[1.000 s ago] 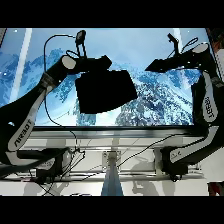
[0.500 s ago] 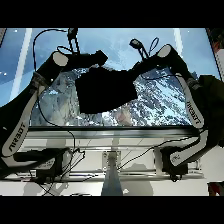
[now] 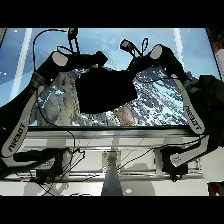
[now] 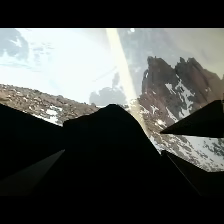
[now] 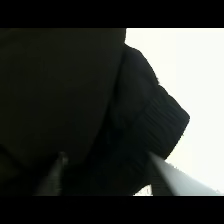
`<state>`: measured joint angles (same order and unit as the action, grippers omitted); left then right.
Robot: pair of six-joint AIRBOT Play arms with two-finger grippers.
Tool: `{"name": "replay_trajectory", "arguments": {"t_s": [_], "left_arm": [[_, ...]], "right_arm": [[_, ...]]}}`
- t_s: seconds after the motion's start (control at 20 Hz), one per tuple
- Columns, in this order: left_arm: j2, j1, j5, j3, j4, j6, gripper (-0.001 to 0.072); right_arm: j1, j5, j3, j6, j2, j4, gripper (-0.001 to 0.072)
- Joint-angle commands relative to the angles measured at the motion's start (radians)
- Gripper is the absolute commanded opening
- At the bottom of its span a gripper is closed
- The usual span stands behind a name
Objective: Fold the clothes and pants, and hang the long-sleeved shirts on hangers.
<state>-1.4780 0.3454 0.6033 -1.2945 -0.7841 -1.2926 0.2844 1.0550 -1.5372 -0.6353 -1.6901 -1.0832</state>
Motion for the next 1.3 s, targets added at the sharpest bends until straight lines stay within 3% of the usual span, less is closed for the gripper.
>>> {"name": "replay_trajectory", "arguments": {"t_s": [0.0, 0.2, 0.35, 0.6, 0.8, 0.9, 1.05, 1.25], "left_arm": [[0.001, 0.0, 0.005, 0.0, 0.0, 0.0, 0.0706], [0.001, 0.0, 0.01, 0.0, 0.0, 0.0, 0.0706], [0.001, 0.0, 0.012, 0.0, 0.0, 0.0, 0.0706], [0.001, 0.0, 0.012, 0.0, 0.0, 0.0, 0.0706], [0.0, 0.0, 0.013, 0.0, 0.0, 0.0, 0.0706], [0.0, 0.0, 0.012, 0.0, -0.001, 0.0, 0.0706], [0.0, 0.0, 0.012, 0.0, -0.001, 0.0, 0.0706], [0.0, 0.0, 0.013, 0.0, -0.001, 0.0, 0.0706]], "right_arm": [[0.008, 0.093, -0.004, 0.004, 0.046, -0.027, 0.0476], [0.039, 0.131, 0.01, 0.003, 0.05, -0.016, 0.0502], [0.079, 0.033, 0.046, 0.002, 0.049, -0.037, 0.0637], [0.123, -0.095, 0.054, -0.003, 0.024, -0.179, 0.0636], [0.123, -0.103, 0.054, -0.102, -0.019, -0.257, 0.0636], [0.124, -0.197, 0.054, -0.236, -0.021, -0.253, 0.0635], [0.106, -0.327, 0.048, -0.593, -0.022, -0.261, 0.063], [0.018, -0.257, 0.049, -0.751, -0.04, -0.255, 0.0616]]}}
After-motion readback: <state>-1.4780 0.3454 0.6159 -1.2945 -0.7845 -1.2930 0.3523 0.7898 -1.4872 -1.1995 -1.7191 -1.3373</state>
